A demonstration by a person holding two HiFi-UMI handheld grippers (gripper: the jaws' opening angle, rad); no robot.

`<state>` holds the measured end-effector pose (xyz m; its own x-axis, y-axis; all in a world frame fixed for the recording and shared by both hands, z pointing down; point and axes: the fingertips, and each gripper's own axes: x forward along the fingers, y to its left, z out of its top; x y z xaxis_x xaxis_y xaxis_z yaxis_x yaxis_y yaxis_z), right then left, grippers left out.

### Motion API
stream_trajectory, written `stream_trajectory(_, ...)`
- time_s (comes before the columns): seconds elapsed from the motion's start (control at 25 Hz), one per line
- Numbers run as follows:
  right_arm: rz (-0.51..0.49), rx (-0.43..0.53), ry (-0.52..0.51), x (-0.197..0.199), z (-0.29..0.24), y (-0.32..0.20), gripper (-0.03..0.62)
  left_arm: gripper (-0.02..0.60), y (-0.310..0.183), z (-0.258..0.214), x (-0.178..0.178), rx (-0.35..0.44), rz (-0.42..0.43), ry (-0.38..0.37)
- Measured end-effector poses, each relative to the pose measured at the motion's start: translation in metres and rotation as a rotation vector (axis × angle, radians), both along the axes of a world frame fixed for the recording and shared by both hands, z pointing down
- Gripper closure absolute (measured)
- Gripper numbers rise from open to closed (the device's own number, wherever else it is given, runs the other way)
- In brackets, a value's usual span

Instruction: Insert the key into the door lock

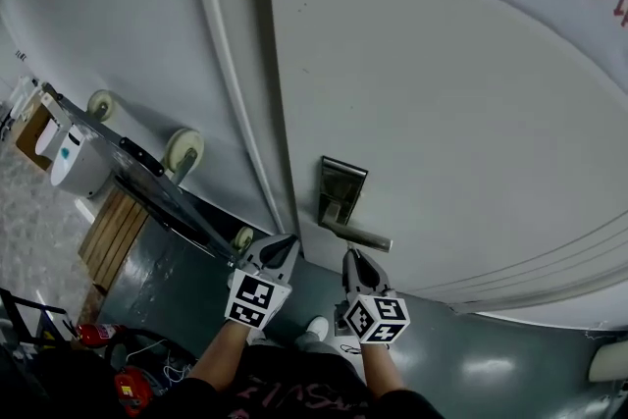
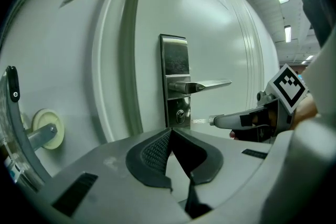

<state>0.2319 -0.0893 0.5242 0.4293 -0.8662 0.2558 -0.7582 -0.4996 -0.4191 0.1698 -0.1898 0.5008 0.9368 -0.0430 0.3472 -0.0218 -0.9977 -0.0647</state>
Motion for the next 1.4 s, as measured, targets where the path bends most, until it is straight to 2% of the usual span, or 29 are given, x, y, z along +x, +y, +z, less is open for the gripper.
stream_trajectory(0.44, 0.103, 0.037, -0.037, -0.001, -0.004, 0.008, 0.516, 0.569, 0.003, -0.001, 0.009, -0.004, 0.099, 0.016)
stream_trajectory(1.08, 0.343, 0.094, -0.116, -0.035, -0.006, -0.009, 0.516, 0.569, -0.017, 0.003, -0.009, -0.011, 0.331, 0.016)
stream_trajectory(1.4, 0.458, 0.216, -0.222, -0.042, 0.0, -0.014, 0.516, 0.569, -0.029, 0.01, -0.016, -0.001, 0.414, 0.019)
